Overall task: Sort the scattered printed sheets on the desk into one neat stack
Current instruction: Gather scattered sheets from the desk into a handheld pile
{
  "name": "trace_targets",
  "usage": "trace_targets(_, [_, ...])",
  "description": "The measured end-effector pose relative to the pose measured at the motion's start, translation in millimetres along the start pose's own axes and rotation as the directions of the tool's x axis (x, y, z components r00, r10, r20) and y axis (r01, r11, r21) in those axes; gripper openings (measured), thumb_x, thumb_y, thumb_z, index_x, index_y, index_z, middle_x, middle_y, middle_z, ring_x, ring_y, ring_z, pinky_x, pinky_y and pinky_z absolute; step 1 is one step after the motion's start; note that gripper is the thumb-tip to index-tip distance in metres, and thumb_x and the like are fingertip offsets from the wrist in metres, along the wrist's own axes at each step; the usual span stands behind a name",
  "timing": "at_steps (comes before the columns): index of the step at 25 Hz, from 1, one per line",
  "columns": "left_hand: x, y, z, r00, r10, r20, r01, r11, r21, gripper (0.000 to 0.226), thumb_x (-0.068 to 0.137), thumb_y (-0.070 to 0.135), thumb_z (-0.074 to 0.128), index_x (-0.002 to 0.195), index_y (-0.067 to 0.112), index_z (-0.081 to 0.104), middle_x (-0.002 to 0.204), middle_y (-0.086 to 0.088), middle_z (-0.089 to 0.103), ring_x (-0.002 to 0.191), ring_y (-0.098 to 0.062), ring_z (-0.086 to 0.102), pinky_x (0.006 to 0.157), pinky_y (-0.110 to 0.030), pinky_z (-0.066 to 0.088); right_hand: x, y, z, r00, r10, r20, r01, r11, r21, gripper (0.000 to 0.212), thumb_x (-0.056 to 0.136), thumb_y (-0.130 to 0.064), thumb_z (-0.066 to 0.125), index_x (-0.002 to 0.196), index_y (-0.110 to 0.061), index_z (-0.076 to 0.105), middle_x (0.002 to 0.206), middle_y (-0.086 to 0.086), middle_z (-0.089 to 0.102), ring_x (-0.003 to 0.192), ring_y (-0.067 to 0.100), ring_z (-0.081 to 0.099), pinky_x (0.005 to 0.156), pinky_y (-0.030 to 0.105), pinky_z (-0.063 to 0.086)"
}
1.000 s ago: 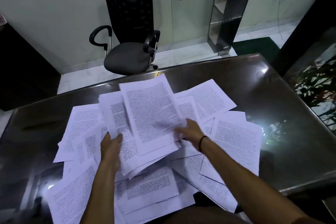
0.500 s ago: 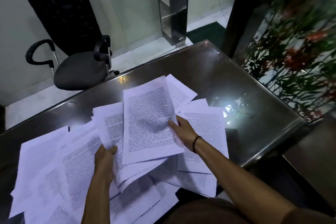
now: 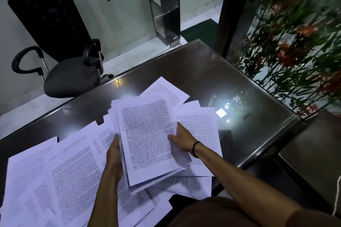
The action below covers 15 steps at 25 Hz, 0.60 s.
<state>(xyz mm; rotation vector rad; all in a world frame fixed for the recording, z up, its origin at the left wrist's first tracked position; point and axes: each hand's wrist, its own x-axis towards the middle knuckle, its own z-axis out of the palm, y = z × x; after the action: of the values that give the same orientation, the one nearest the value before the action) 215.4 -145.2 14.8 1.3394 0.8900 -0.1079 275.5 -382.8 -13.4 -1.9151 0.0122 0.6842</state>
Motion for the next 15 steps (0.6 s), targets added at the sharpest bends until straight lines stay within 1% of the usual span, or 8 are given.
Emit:
trace_targets(1, [1,-4,2,1.0,0.006,0.018,-0.007,1.0,0.029,0.035,0.104,0.048,0.047,0.121,0.022,0.063,0.113,0.0,0.07,0.103,-0.027,0.065,0.091,-0.041,0.052,-1,3,-1,1.0,-0.006,0.022,0.006,1.0,-0.015,0.049,0.091,-0.023,0.057,0.138,-0.018,0.041,0.134,-0.002,0.056,0.121,0.022,0.053,0.099,0.034,0.044])
trace_targets(3, [2,-18,7,0.997,0.061,0.044,-0.069,0.98,0.188,0.029,0.101,0.033,0.059,0.128,0.023,0.059,0.12,0.001,0.067,0.11,-0.026,0.064,0.097,-0.041,0.049,-2,15,-5,0.998,0.009,0.061,-0.006,0.999,-0.039,0.046,0.092,-0.022,0.06,0.136,-0.016,0.045,0.132,0.001,0.056,0.118,0.022,0.054,0.101,0.038,0.044])
trace_targets(5, [2,-33,10,0.998,0.065,0.02,-0.068,0.967,0.246,0.033,0.097,0.019,0.066,0.13,0.018,0.059,0.122,-0.004,0.067,0.102,-0.026,0.067,0.095,-0.041,0.05,-4,31,-12,0.998,0.065,0.012,-0.063,0.995,-0.082,0.04,0.088,-0.03,0.067,0.123,-0.018,0.053,0.123,0.003,0.059,0.11,0.023,0.056,0.098,0.043,0.048])
trace_targets(7, [1,-45,8,0.999,0.023,-0.04,-0.012,0.97,0.244,0.041,0.096,0.019,0.069,0.135,0.011,0.059,0.128,-0.009,0.066,0.1,-0.028,0.066,0.096,-0.043,0.052,-8,50,-23,0.958,0.166,-0.233,-0.221,0.946,-0.236,0.05,0.077,-0.043,0.077,0.117,-0.025,0.052,0.127,0.0,0.049,0.115,0.025,0.049,0.095,0.045,0.048])
trace_targets(9, [1,-52,3,0.997,0.001,-0.073,0.018,0.966,0.259,0.048,0.095,0.02,0.07,0.14,0.008,0.057,0.13,-0.013,0.066,0.103,-0.031,0.066,0.096,-0.044,0.053,-16,66,-37,0.855,0.234,-0.462,-0.421,0.834,-0.357,0.077,0.063,-0.049,0.084,0.125,-0.032,0.041,0.14,0.002,0.027,0.125,0.03,0.034,0.094,0.05,0.046])
trace_targets(11, [0,-56,-3,0.996,0.009,-0.09,0.017,0.96,0.279,0.045,0.096,0.019,0.069,0.138,0.007,0.057,0.126,-0.01,0.067,0.101,-0.03,0.065,0.093,-0.041,0.051,-22,79,-48,0.806,0.262,-0.531,-0.489,0.8,-0.347,0.104,0.052,-0.046,0.091,0.134,-0.034,0.028,0.145,0.005,0.014,0.126,0.035,0.031,0.09,0.052,0.049])
trace_targets(13, [-2,-57,-7,0.995,0.019,-0.095,0.009,0.956,0.293,0.043,0.097,0.016,0.067,0.137,0.006,0.057,0.125,-0.007,0.066,0.101,-0.028,0.063,0.092,-0.039,0.049,-23,86,-51,0.799,0.286,-0.53,-0.473,0.843,-0.257,0.119,0.049,-0.034,0.095,0.141,-0.031,0.02,0.138,0.008,0.022,0.114,0.037,0.046,0.086,0.048,0.055])
trace_targets(15, [-1,-54,-10,0.996,0.051,-0.074,-0.026,0.949,0.314,0.042,0.097,0.014,0.067,0.137,0.006,0.058,0.129,-0.011,0.067,0.103,-0.029,0.064,0.093,-0.04,0.049,-23,85,-52,0.806,0.278,-0.522,-0.42,0.891,-0.175,0.118,0.059,-0.017,0.091,0.146,-0.027,0.013,0.128,0.011,0.04,0.101,0.035,0.059,0.083,0.046,0.058])
